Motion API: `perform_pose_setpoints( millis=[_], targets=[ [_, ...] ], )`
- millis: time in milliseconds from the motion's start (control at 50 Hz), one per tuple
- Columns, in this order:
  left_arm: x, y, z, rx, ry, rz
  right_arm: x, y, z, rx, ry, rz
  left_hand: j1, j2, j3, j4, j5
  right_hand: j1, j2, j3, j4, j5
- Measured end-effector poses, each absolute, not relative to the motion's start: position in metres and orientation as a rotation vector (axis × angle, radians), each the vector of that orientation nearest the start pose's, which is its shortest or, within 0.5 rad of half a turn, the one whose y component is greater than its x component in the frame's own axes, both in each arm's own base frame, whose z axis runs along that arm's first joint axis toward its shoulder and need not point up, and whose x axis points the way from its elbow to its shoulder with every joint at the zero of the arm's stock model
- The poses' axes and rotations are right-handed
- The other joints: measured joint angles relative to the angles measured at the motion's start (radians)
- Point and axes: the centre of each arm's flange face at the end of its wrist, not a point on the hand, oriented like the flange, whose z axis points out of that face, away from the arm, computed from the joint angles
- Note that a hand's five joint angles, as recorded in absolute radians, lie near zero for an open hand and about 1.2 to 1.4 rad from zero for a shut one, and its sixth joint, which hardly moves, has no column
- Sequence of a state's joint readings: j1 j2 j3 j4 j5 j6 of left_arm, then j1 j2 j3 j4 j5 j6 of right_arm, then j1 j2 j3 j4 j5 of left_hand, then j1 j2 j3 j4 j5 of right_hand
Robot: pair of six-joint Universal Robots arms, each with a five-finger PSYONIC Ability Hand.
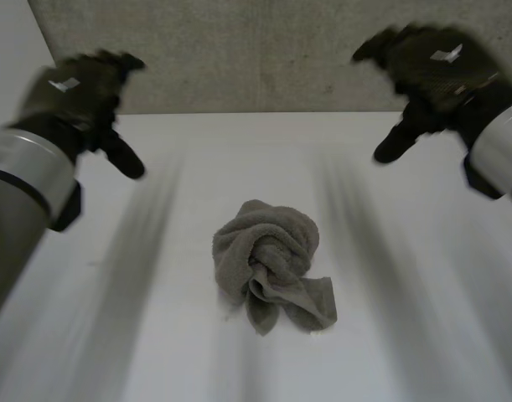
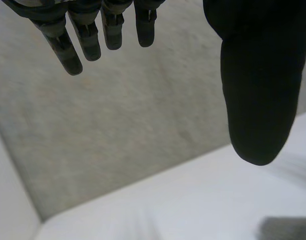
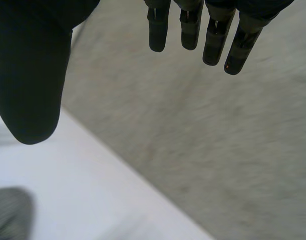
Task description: Fold the towel.
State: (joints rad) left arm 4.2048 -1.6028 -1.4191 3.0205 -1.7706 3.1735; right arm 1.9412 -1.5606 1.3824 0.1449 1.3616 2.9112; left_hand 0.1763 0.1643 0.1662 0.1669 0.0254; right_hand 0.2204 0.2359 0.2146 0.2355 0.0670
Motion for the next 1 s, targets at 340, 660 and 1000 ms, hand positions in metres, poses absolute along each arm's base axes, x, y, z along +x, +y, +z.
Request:
perform_pose_setpoints(
  millis=[340, 660, 1000],
  targets=[
    [-0.309, -0.232, 0.176, 0.505, 2.91, -1.775, 0.307, -0.271, 0.187, -1.074, 2.151, -1.422, 0.0, 0.0, 0.0, 0.0, 0.0, 0.003, 0.005, 0.008, 0.004, 0.004],
    [-0.35, -0.253, 0.14, 0.594, 2.962, -1.944, 0.342, -0.327, 0.177, -0.809, 1.898, -1.704, 0.904, 1.003, 0.99, 1.006, 0.941, 0.657, 0.921, 0.965, 0.952, 0.855],
    [-0.322, -0.292, 0.311, 0.356, 2.048, -2.945, 0.327, -0.31, 0.334, -0.729, 1.331, -2.337, 0.931, 1.045, 1.03, 1.048, 0.985, 0.67, 0.935, 0.965, 0.953, 0.883]
  ],
)
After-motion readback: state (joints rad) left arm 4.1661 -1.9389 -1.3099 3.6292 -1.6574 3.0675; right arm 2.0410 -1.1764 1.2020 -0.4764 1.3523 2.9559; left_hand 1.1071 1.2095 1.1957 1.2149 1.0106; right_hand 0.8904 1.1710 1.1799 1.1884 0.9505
